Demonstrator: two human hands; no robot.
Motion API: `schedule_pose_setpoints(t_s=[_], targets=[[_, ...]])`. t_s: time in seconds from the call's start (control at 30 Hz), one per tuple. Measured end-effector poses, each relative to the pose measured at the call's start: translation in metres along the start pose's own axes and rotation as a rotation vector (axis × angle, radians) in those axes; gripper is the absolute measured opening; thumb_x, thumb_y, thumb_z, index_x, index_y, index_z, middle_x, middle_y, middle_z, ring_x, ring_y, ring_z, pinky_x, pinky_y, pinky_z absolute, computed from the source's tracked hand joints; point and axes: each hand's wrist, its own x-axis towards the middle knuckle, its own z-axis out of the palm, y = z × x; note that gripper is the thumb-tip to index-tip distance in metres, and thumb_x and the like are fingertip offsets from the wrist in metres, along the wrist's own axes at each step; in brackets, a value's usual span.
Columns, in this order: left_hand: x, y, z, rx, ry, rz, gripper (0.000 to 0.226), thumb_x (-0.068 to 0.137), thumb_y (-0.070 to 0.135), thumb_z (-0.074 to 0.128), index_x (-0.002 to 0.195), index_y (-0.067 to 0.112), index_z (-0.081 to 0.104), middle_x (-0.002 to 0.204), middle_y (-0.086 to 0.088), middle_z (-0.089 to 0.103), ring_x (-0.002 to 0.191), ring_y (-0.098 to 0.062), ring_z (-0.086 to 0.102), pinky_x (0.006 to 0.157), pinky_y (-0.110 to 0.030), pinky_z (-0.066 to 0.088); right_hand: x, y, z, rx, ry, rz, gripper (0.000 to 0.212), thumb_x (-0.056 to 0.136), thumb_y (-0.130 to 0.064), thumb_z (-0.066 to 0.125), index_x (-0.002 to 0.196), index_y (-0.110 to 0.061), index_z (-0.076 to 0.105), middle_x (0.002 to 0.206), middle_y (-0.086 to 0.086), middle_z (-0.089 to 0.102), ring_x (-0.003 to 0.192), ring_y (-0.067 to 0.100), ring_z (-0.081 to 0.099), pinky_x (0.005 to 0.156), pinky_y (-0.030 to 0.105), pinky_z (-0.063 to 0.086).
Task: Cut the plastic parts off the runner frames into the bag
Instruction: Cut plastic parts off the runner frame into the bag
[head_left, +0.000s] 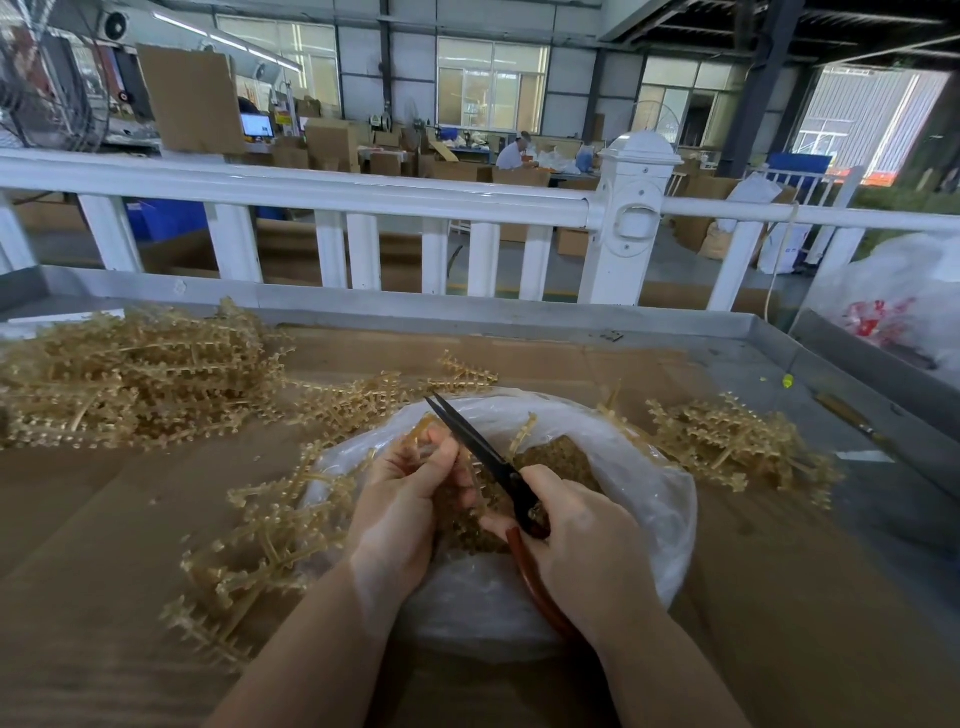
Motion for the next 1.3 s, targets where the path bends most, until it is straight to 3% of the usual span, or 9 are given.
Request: schedule_pose_setpoints(t_s=[0.13,0.23,0.37,0.53,0.83,0.93,1.0,1.1,1.3], targets=[[0.0018,0.0023,0.0022,-0.074,0.040,-0.024,0.013,0.094,0.004,0.045,0.094,0.011,0.056,0.067,-0.002,0.048,0.055,-0.012,0.043,0.055,-0.025,0.038,-0.0006,0.0003,0.0006,0.028,0.051,0.019,0.027,0.081,-0.052,0.065,0.097,-0.030,0.063,0.070,-0.014,0.059,0.061,-0.001,0.049,0.056,0.003,0.028],[0.0025,0.0041,0.0028,-0.190,0.031,-0.039,0.031,0.090,-0.010,0.033,0.102,0.002,0.058,0.080,-0.012,0.057,0.068,-0.019,0.058,0.065,-0.027,0.054,-0.0002,0.0014,0.0004,0.064,0.066,0.035,0.035,0.082,-0.059,0.054,0.098,-0.030,0.063,0.073,-0.013,0.061,0.067,0.003,0.056,0.059,0.015,0.043],[0.0032,0.0016,0.0019,-0.174,0.082,0.003,0.020,0.094,-0.008,0.043,0.109,-0.003,0.054,0.090,-0.018,0.066,0.073,-0.020,0.071,0.064,-0.024,0.058,-0.0002,0.0010,-0.0001,0.073,0.063,0.034,0.040,0.082,-0.062,0.049,0.100,-0.029,0.063,0.076,-0.012,0.062,0.071,0.004,0.058,0.063,0.018,0.047],[0.0033,0.0020,0.0018,-0.203,0.102,0.041,0.016,0.093,-0.007,0.046,0.091,0.003,0.059,0.088,-0.016,0.069,0.073,-0.018,0.071,0.063,-0.021,0.057,-0.0001,-0.0001,-0.0003,0.052,0.046,0.044,0.037,0.082,-0.059,0.055,0.104,-0.030,0.064,0.079,-0.011,0.064,0.074,0.005,0.059,0.065,0.018,0.046],[0.0057,0.0012,-0.0007,-0.208,0.131,0.070,0.017,0.092,-0.005,0.047,0.087,0.009,0.056,0.084,-0.016,0.063,0.068,-0.016,0.071,0.061,-0.022,0.057,-0.0005,-0.0013,0.0000,0.056,0.060,0.052,0.037,0.081,-0.058,0.056,0.102,-0.030,0.065,0.078,-0.012,0.064,0.073,0.005,0.059,0.064,0.018,0.047],[0.0074,-0.0017,-0.0026,-0.176,0.118,0.065,0.020,0.088,-0.005,0.052,0.101,0.003,0.065,0.094,-0.016,0.068,0.082,-0.019,0.069,0.076,-0.027,0.059,-0.0005,-0.0012,0.0000,0.060,0.047,0.051,0.040,0.081,-0.061,0.052,0.102,-0.030,0.064,0.078,-0.011,0.064,0.074,0.006,0.060,0.066,0.021,0.049],[0.0075,-0.0023,-0.0036,-0.155,0.092,0.070,0.040,0.074,-0.002,0.060,0.114,0.003,0.064,0.102,-0.014,0.068,0.094,-0.021,0.066,0.086,-0.029,0.055,0.0001,-0.0010,0.0002,0.073,0.037,0.057,0.042,0.081,-0.062,0.051,0.103,-0.030,0.064,0.080,-0.010,0.064,0.076,0.007,0.061,0.067,0.025,0.051],[0.0066,-0.0002,-0.0041,-0.127,0.078,0.079,0.051,0.064,0.001,0.065,0.114,0.009,0.066,0.106,-0.011,0.066,0.105,-0.022,0.062,0.092,-0.029,0.049,0.0006,-0.0009,0.0002,0.072,0.030,0.060,0.041,0.081,-0.061,0.052,0.105,-0.030,0.064,0.082,-0.010,0.065,0.077,0.007,0.061,0.068,0.025,0.050],[0.0061,0.0000,-0.0048,-0.133,0.066,0.100,0.048,0.057,-0.001,0.069,0.102,0.017,0.070,0.101,-0.002,0.070,0.097,-0.014,0.068,0.071,-0.022,0.056,0.0006,-0.0011,-0.0001,0.057,0.024,0.062,0.036,0.082,-0.059,0.056,0.103,-0.031,0.064,0.079,-0.012,0.063,0.075,0.005,0.059,0.066,0.020,0.048]])
